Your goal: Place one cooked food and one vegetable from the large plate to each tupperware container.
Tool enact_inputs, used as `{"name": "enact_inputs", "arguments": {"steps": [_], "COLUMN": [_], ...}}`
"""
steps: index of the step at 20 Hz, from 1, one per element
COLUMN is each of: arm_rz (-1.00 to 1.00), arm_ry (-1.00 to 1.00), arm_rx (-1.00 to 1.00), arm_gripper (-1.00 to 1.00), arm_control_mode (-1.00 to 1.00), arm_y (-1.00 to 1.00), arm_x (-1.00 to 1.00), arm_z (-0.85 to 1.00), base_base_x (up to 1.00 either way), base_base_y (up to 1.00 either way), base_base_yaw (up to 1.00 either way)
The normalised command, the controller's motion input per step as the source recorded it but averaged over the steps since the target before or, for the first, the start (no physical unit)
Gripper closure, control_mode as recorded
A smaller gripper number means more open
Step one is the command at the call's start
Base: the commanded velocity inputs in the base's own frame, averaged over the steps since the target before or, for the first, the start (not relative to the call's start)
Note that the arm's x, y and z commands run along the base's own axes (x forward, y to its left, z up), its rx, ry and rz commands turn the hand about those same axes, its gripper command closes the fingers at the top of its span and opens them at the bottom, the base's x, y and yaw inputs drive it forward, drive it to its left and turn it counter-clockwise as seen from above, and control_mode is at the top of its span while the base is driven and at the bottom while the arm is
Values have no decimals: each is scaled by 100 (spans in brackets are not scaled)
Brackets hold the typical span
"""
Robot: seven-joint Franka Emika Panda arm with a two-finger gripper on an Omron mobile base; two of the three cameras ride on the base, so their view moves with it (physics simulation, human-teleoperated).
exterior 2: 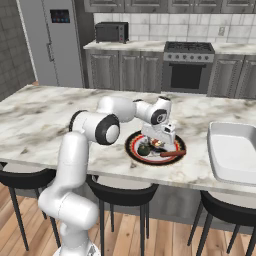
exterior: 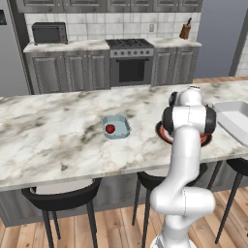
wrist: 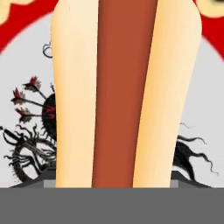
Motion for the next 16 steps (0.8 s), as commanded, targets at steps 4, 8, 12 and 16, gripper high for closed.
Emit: {"name": "enact_inputs", "arguments": {"steps": [4, 8, 12, 16], "arm_rz": [12, 18, 23, 23], "arm_ry": [-17, -22, -1, 0], "arm_rx": [0, 0, 0, 0], "arm_gripper": [100, 100, 100, 100], "arm_control_mode": [-100, -100, -100, -100], "arm_y": [58, 87, 100, 100], "arm_x": [-68, -58, -25, -19], "arm_z": [78, 62, 43, 27], "base_base_x": [0, 0, 0, 0], "base_base_y": [0, 0, 0, 0], "base_base_yaw": [0, 0, 0, 0]}}
